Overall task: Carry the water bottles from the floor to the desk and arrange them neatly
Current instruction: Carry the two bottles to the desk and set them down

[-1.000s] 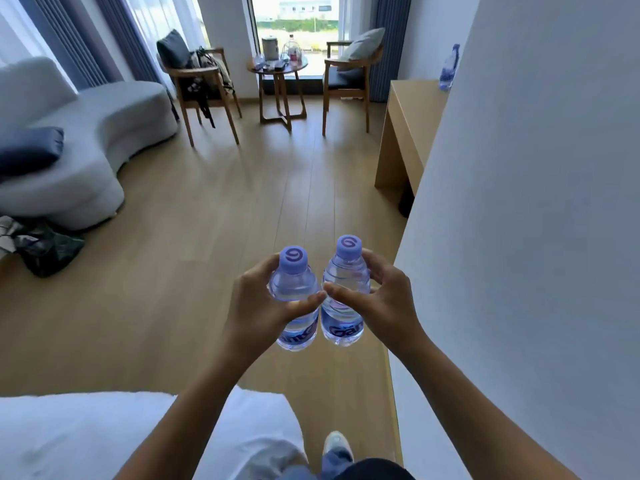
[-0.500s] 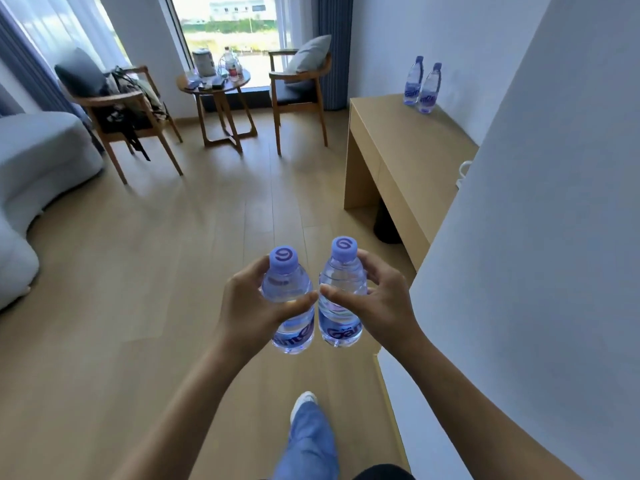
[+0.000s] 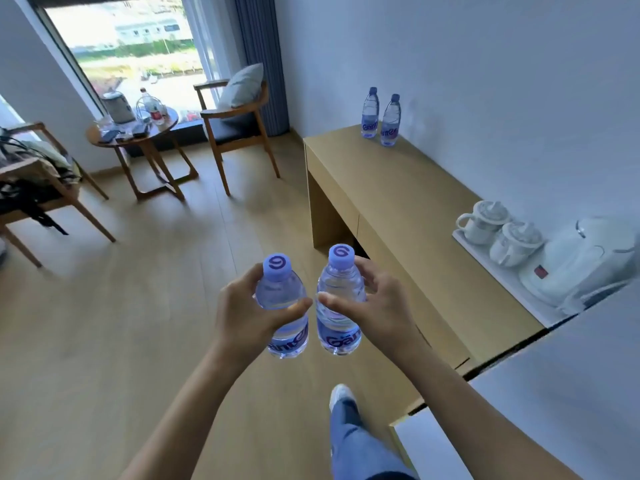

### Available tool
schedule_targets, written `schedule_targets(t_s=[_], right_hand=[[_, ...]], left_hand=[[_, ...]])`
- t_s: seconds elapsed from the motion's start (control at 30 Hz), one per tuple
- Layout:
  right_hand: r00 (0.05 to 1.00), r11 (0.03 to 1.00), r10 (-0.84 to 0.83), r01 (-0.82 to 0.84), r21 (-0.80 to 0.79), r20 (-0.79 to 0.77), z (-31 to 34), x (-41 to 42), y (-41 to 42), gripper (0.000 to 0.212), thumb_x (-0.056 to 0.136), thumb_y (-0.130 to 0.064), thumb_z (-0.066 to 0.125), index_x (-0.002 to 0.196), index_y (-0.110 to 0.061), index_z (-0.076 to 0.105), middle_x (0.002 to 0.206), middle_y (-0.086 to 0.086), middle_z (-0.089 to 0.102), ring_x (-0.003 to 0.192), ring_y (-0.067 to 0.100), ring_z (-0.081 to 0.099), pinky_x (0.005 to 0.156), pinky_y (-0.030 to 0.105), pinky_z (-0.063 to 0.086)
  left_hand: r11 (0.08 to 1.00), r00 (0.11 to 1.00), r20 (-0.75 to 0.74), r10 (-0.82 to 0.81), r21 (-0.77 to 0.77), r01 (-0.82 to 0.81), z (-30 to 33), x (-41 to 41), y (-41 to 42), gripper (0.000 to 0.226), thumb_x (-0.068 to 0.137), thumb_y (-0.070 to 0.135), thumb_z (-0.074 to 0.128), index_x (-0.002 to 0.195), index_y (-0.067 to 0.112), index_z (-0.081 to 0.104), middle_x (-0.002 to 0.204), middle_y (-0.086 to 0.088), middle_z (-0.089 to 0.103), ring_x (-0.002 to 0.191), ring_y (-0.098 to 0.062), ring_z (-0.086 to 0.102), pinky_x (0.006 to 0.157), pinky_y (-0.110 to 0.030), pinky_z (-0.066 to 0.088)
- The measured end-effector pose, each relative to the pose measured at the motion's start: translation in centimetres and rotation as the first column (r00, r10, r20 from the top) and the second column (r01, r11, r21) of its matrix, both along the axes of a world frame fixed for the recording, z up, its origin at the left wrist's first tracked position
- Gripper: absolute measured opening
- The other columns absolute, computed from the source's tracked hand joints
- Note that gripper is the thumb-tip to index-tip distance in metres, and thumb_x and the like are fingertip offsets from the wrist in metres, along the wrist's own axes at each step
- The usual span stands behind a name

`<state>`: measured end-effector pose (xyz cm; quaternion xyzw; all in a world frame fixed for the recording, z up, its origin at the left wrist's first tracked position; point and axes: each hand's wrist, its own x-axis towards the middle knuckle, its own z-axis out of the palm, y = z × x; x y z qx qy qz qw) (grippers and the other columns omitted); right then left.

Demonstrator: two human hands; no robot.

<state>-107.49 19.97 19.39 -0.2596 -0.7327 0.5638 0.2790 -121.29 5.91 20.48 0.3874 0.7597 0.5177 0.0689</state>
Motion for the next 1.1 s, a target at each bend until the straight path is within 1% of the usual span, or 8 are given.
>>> schedule_targets(t_s=[0.13,0.2,0.47,0.63,0.73,0.87,1.0,1.1], right_hand=[[0.999,0.999,-0.037,0.037,-0.013,-0.012,-0.5,-5.9,6.0,0.044,0.072,-0.024,0.088,0.111,-0.019,0.068,0.093,-0.006,0.075,0.087,0.010,0.071,0.079,0.028,0.058],[0.998,0.998,-0.056,0.056,-0.013,-0.028,-0.4,-9.1,9.5,0.041,0.071,-0.022,0.088,0.108,-0.019,0.069,0.092,-0.007,0.075,0.085,0.008,0.071,0.076,0.022,0.056],[0.991,0.991,-0.126,0.127,0.036,-0.042,1.5,-19.8,22.0,0.043,0.070,-0.028,0.088,0.109,-0.022,0.069,0.097,-0.008,0.074,0.092,0.009,0.069,0.083,0.034,0.058],[0.984,0.985,-0.173,0.174,0.014,-0.044,1.1,-23.8,27.9,0.041,0.070,-0.027,0.088,0.107,-0.025,0.070,0.094,-0.012,0.073,0.089,0.007,0.069,0.078,0.028,0.057],[0.974,0.974,-0.224,0.224,-0.007,-0.025,0.1,-25.8,30.9,0.040,0.069,-0.031,0.088,0.105,-0.027,0.070,0.093,-0.013,0.073,0.088,0.006,0.069,0.078,0.027,0.057],[0.943,0.943,-0.331,0.329,-0.050,-0.021,-1.0,-28.6,35.1,0.039,0.063,-0.040,0.083,0.097,-0.029,0.071,0.090,-0.012,0.073,0.085,0.005,0.068,0.075,0.019,0.053],[0.892,0.889,-0.452,0.450,-0.081,-0.006,-2.1,-31.4,39.5,0.032,0.069,-0.021,0.086,0.095,-0.030,0.071,0.090,-0.013,0.074,0.083,0.002,0.068,0.071,0.012,0.049],[0.830,0.826,-0.557,0.556,-0.089,0.011,-2.5,-32.9,42.5,0.037,0.067,-0.020,0.088,0.098,-0.029,0.071,0.091,-0.016,0.073,0.083,-0.001,0.068,0.070,0.009,0.048]], left_hand=[[0.999,0.999,0.034,-0.038,0.006,0.038,-0.4,-5.9,6.6,0.041,0.054,0.053,0.083,0.089,0.040,0.067,0.083,0.020,0.072,0.073,0.002,0.067,0.064,-0.011,0.050],[0.998,0.997,0.040,-0.061,0.012,0.061,-0.3,-9.0,10.2,0.044,0.053,0.057,0.082,0.091,0.042,0.065,0.084,0.019,0.072,0.075,0.001,0.067,0.065,-0.013,0.052],[0.994,0.994,0.026,-0.110,0.032,0.109,1.8,-20.0,23.5,0.044,0.054,0.056,0.087,0.090,0.045,0.064,0.085,0.020,0.071,0.078,0.002,0.067,0.063,-0.007,0.046],[0.987,0.985,0.061,-0.162,0.003,0.162,1.5,-25.2,30.3,0.044,0.056,0.047,0.091,0.091,0.036,0.065,0.086,0.012,0.071,0.079,-0.005,0.067,0.067,-0.021,0.056],[0.977,0.975,0.076,-0.211,-0.028,0.214,0.6,-27.7,34.2,0.043,0.058,0.036,0.093,0.090,0.035,0.065,0.086,0.011,0.072,0.078,-0.005,0.068,0.068,-0.025,0.057],[0.950,0.945,0.122,-0.304,-0.036,0.310,-0.9,-31.3,40.3,0.040,0.060,0.028,0.093,0.088,0.036,0.066,0.086,0.011,0.072,0.077,-0.003,0.068,0.068,-0.019,0.056],[0.903,0.892,0.189,-0.410,-0.057,0.427,-2.5,-35.2,46.9,0.044,0.058,0.027,0.093,0.091,0.036,0.065,0.086,0.016,0.072,0.078,0.000,0.068,0.065,-0.011,0.050],[0.844,0.837,0.226,-0.499,-0.093,0.528,-3.4,-37.6,51.8,0.046,0.059,0.024,0.093,0.093,0.033,0.063,0.087,0.017,0.070,0.077,0.003,0.066,0.064,-0.009,0.048]])
